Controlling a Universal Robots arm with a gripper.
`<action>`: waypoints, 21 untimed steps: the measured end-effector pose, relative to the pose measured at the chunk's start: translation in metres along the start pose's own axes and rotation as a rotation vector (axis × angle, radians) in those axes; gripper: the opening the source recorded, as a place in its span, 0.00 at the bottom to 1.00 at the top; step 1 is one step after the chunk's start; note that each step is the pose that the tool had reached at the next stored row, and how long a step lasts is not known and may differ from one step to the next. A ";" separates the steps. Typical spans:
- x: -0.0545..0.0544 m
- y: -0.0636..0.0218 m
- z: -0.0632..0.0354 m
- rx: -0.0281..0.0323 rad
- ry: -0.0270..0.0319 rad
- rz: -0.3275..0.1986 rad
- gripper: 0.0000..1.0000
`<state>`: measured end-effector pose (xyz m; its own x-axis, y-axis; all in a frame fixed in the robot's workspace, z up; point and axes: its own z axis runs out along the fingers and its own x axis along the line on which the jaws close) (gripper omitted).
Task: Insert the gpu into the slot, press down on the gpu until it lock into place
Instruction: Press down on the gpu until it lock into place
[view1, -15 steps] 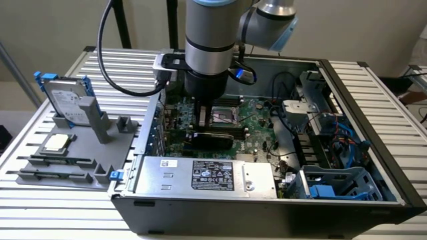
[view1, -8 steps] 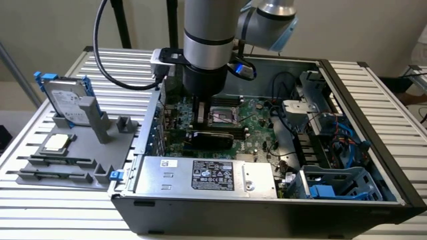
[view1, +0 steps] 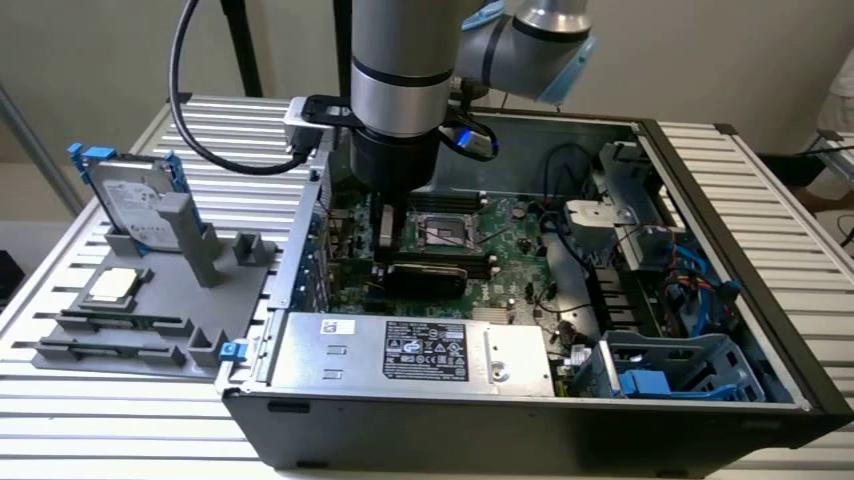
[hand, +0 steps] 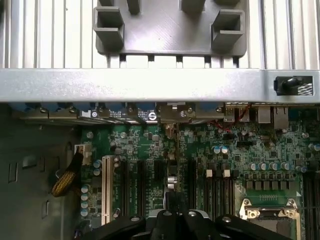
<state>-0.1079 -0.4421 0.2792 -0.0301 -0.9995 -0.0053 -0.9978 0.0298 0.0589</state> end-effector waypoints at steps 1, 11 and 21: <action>0.000 0.0011 -0.0001 -0.0045 0.0036 0.000 0.11; 0.000 0.0081 -0.0004 -0.0628 0.0102 0.000 0.11; 0.000 0.0094 -0.0069 -0.0891 0.0131 0.000 0.11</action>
<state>-0.1168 -0.4421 0.2866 -0.0288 -0.9996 0.0078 -0.9886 0.0297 0.1475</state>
